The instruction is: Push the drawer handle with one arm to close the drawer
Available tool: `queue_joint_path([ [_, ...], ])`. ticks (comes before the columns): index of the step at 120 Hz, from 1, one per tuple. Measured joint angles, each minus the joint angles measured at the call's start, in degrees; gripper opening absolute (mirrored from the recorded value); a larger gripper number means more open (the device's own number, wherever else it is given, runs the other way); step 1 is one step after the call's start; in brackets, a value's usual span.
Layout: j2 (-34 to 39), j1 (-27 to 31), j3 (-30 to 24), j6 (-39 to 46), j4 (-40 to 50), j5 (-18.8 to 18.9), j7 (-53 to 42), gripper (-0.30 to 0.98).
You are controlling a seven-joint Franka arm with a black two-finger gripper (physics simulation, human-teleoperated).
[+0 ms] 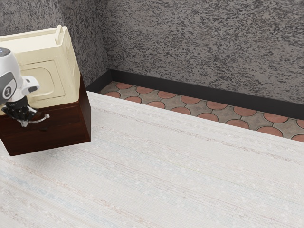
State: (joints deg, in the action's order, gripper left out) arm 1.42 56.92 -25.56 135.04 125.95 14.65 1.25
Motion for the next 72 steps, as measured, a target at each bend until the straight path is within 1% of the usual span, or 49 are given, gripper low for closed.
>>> queue_joint_path([
  [6, 3.2, 0.8, 0.5, -2.2, 1.1, 0.1, 0.7, -0.10],
  [10, 6.2, 0.0, 0.6, -3.6, 2.7, -0.2, 1.2, -0.10],
  [18, 14.4, -2.6, 0.6, -7.1, 6.9, -2.4, 2.1, -0.10],
  [24, 20.1, -3.5, 0.6, -10.5, 9.5, -4.9, 2.6, -0.09],
  [26, 21.7, -3.7, 0.7, -11.8, 10.1, -6.0, 2.7, -0.08],
  [34, 31.0, -5.0, 1.6, -18.0, 12.3, -11.5, 2.9, 0.08],
  [36, 33.0, -7.0, 3.4, -19.8, 12.4, -12.7, 3.0, 0.11],
  [40, 35.8, -12.8, 8.0, -23.4, 11.7, -14.7, 3.0, 0.19],
  [47, 37.1, -23.2, 13.0, -31.3, 2.6, -16.9, 2.6, 0.31],
  [52, 37.4, -27.7, 15.4, -36.6, -1.8, -17.8, 2.2, 0.38],
  [57, 38.1, -29.8, 16.6, -41.0, -3.5, -18.1, 1.7, 0.43],
  [65, 39.0, -32.0, 17.7, -46.4, -3.8, -17.7, 0.3, 0.50],
  [72, 38.9, -32.4, 21.3, -49.9, -2.9, -17.5, -2.1, 0.54],
])
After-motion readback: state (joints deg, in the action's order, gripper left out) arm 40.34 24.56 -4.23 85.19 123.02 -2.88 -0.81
